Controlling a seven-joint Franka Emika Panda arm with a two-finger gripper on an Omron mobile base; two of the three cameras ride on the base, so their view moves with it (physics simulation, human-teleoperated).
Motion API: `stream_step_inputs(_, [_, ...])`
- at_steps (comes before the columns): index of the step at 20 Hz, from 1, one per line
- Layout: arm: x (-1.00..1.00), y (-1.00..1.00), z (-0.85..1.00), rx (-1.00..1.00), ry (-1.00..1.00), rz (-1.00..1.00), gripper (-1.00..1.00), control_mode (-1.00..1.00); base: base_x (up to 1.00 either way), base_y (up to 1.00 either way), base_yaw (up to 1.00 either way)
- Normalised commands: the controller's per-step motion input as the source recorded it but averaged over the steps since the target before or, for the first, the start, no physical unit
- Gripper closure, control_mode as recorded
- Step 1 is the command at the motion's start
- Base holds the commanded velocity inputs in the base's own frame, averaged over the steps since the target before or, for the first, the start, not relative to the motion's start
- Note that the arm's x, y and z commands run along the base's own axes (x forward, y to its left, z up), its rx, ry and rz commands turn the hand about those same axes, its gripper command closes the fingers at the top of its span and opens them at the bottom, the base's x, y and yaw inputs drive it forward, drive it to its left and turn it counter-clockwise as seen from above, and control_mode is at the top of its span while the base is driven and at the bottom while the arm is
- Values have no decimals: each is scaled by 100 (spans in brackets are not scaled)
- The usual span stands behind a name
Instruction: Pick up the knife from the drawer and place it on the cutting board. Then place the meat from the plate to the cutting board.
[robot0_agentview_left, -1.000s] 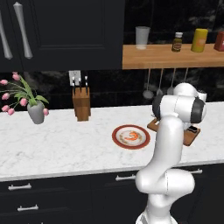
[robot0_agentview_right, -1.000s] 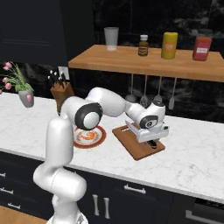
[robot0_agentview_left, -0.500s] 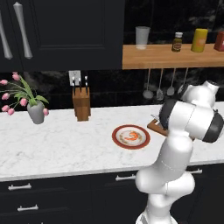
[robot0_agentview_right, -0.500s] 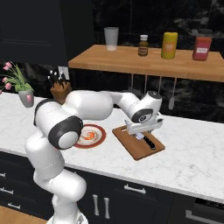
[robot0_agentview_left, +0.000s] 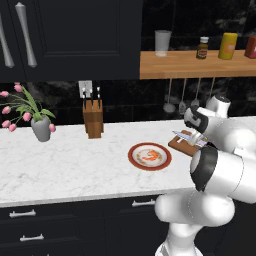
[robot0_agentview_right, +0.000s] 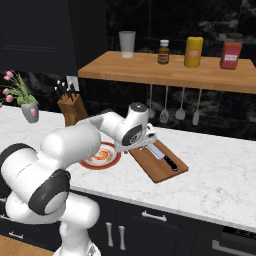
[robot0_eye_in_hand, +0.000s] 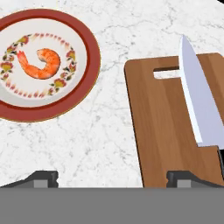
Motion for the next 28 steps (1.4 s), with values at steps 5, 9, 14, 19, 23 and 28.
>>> stream_step_inputs(5, [16, 100, 27, 0, 9, -12, -100, -100, 0, 0, 0])
stream_step_inputs(9, [26, 100, -4, 0, 22, -11, -100, -100, 0, 0, 0])
stream_step_inputs(14, [34, 91, -23, 0, 22, -14, -100, -100, 0, 0, 0])
stream_step_inputs(19, [11, 12, -24, -1, 10, -2, -100, -100, 0, 0, 0])
stream_step_inputs(23, [-8, -39, -73, -7, -18, -5, -100, -100, 0, 0, 0])
stream_step_inputs(28, [16, 1, -53, 3, -1, -12, -100, -100, 0, 0, 0])
